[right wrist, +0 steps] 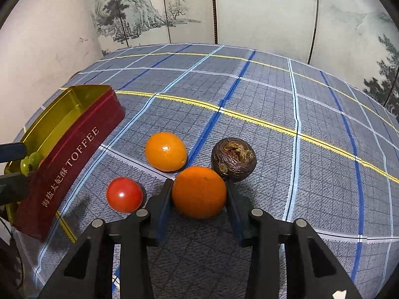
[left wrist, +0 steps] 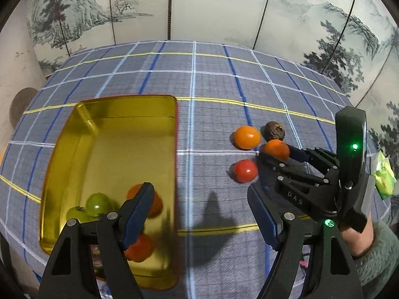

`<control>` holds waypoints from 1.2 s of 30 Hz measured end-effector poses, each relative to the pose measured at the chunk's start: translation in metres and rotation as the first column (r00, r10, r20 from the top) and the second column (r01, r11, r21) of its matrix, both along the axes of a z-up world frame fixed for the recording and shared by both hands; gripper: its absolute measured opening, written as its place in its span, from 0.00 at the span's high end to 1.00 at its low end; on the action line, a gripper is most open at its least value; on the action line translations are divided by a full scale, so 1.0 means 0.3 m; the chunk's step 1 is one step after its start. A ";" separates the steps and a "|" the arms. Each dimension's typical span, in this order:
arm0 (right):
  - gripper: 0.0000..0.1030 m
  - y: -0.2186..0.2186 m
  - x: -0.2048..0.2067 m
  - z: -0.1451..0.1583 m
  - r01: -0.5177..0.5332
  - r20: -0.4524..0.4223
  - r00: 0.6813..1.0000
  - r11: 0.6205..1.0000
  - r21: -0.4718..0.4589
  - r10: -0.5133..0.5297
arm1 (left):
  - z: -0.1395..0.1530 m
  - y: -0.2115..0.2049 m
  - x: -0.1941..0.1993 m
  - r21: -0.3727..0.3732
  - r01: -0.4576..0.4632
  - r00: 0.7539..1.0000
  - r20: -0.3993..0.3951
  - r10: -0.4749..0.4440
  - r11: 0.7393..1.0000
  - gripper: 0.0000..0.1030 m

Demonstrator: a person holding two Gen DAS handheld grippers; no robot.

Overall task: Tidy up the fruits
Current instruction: 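Move the right gripper to the orange mandarin and close on it, then grasp the red tomato with the left gripper while the right gripper holds the mandarin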

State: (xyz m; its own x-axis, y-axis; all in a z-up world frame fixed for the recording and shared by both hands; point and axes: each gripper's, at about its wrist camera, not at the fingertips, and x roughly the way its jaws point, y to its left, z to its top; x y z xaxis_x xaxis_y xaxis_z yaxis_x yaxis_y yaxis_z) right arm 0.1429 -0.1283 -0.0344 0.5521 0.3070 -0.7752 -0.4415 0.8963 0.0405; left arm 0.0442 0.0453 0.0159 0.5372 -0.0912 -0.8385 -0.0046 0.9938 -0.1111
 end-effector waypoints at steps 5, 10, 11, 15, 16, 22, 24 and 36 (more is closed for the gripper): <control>0.65 -0.033 -0.038 0.001 0.000 0.002 1.000 1.000 -0.002 0.000 | -0.024 -0.042 0.022 -0.013 0.014 1.000 -0.020 -0.015 1.000 0.25; 0.65 -0.102 -0.073 0.003 0.033 0.014 0.999 0.999 -0.014 -0.032 | -0.040 -0.083 0.046 -0.021 0.022 1.000 -0.019 -0.023 1.000 0.25; 0.65 -0.122 -0.077 0.004 0.046 0.014 0.999 0.999 -0.013 -0.046 | -0.045 -0.093 0.052 -0.021 0.024 1.000 -0.019 -0.024 0.999 0.25; 0.65 -0.195 -0.087 0.007 0.093 0.018 0.996 0.995 -0.020 -0.093 | -0.065 -0.129 0.074 -0.019 0.033 0.999 -0.029 -0.033 0.999 0.25; 0.65 -0.209 -0.092 0.007 0.103 0.022 0.994 0.994 -0.028 -0.103 | -0.069 -0.134 0.079 -0.018 0.034 0.999 -0.033 -0.034 0.999 0.25; 0.65 -0.275 -0.114 0.010 0.135 0.029 0.991 0.990 -0.045 -0.133 | -0.096 -0.147 0.096 -0.029 0.027 0.998 -0.055 -0.029 0.999 0.25; 0.65 -0.290 -0.121 0.009 0.136 0.034 0.990 0.989 -0.057 -0.134 | -0.104 -0.150 0.103 -0.028 0.026 0.998 -0.062 -0.028 0.999 0.25; 0.65 -0.343 -0.132 0.006 0.114 0.032 0.993 0.992 -0.057 -0.112 | -0.150 -0.173 0.171 -0.014 0.011 0.996 -0.086 -0.012 1.000 0.30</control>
